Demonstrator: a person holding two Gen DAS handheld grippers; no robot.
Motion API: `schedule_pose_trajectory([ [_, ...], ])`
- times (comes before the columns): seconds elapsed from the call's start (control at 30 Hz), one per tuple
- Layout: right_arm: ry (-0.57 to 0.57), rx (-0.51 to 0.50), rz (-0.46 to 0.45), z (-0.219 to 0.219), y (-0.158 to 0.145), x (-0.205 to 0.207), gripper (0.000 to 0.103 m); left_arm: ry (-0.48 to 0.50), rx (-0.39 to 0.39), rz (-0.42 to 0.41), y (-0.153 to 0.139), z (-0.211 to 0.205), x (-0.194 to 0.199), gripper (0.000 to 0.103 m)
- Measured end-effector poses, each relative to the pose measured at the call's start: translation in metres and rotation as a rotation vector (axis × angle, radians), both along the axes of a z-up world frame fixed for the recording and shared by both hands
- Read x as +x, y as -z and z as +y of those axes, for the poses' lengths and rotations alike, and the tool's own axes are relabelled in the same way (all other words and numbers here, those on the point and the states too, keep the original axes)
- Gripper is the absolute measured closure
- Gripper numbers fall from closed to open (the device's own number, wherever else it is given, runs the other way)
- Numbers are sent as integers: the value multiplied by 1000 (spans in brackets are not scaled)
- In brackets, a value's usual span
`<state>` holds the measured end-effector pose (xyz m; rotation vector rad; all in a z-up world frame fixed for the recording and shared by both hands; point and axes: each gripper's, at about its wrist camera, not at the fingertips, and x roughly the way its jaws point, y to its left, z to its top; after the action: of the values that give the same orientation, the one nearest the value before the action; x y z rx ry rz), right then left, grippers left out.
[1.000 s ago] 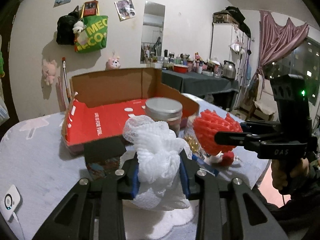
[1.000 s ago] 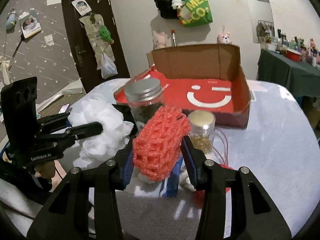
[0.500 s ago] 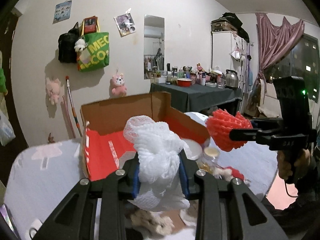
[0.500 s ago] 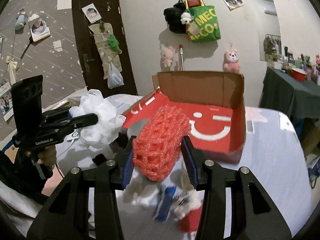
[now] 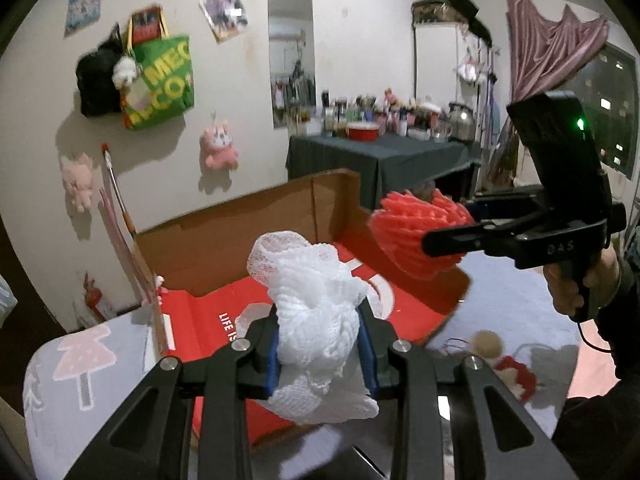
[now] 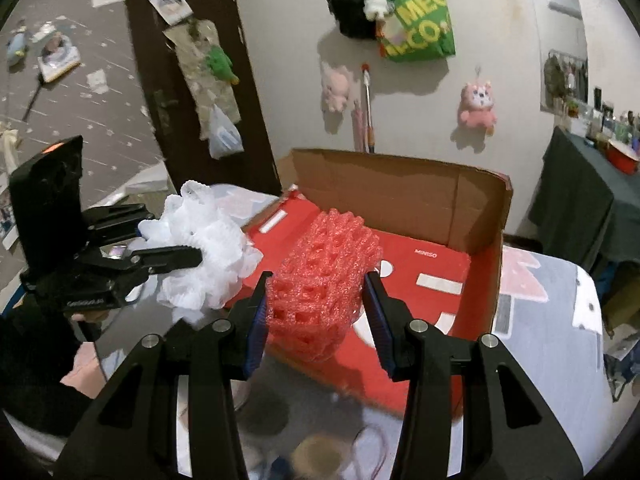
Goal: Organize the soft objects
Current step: 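Carry both puffs into the red-lined box and open both tools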
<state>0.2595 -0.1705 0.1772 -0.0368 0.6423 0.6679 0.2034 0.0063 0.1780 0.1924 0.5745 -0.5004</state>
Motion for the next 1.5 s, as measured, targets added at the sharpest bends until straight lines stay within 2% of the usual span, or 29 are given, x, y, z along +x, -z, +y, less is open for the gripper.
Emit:
schedule_pose_trajectory([
  [0.17,26,-58,91,16,21,64,60,-14,76,59,25,-10,56,70],
  [0.37,86,-107,209,28,57,130,60,-51,114,125,53,-12,110,70],
  [0.53,132,-117,275,30,76,167,60,-74,94,181,68,-12,146,70],
  [0.67,165,-124,313,30,86,189,60,-82,101,189,76,-18,160,70],
  [0.83,203,-118,351,28,98,203,60,-126,126,212,94,-22,174,69],
  [1.0,225,-87,422,20,113,214,59,-142,98,221,96,-19,180,66],
  [1.33,232,-90,422,17,112,214,56,-152,107,235,95,-20,185,59],
  [1.5,257,-138,409,26,111,213,52,-159,113,237,94,-19,186,56],
])
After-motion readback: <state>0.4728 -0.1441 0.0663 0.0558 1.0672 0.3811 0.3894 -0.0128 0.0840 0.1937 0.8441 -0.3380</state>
